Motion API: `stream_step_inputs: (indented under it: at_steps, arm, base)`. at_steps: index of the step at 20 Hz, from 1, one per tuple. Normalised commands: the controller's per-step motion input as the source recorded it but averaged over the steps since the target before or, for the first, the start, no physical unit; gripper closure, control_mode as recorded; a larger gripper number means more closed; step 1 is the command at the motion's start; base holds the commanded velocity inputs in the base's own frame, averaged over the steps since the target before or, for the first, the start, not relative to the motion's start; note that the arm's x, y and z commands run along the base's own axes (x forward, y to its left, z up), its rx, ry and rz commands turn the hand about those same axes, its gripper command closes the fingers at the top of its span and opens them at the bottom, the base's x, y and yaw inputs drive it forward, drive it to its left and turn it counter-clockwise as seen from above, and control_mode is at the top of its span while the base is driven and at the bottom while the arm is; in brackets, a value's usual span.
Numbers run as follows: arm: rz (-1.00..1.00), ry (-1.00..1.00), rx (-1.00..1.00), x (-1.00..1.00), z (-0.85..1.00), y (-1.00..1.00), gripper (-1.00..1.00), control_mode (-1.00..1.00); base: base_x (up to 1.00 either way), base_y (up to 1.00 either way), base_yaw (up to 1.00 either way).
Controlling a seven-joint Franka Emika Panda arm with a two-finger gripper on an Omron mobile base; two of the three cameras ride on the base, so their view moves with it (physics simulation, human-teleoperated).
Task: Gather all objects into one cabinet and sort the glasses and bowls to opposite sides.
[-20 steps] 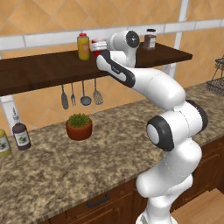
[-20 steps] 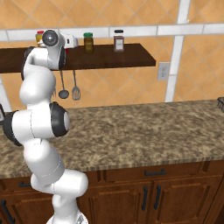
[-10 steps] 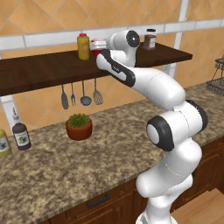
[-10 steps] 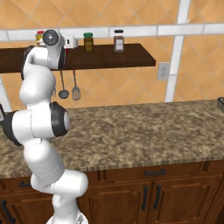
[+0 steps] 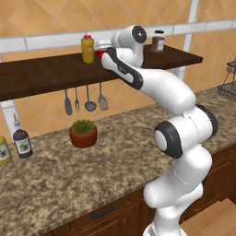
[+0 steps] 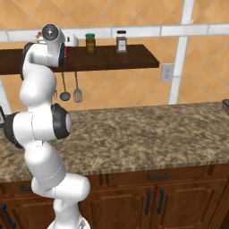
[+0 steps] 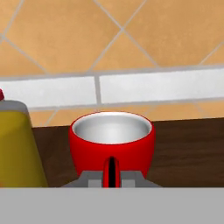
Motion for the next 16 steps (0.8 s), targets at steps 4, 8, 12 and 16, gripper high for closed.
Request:
stream_step_inputs:
  at_steps: [4,8,12,16]
  arm:
    - [0.05,0.00,0.00,-0.20,0.14,0.01,1.00,-1.00]
    - [0.04,0.00,0.00,-0.40,0.26,0.00,1.00,-1.00]
    - [0.05,-0.01,-0.03,-0.40,-0.19,0.00,1.00,-1.00]
    - [0.03,-0.14,0.01,-0.79,-0.05,-0.29,1.00,-1.00]
  base:
    - [0.00,0.00,0.00]
    - [0.00,0.00,0.00]
    - [0.00,0.00,0.00]
    - [0.00,0.00,0.00]
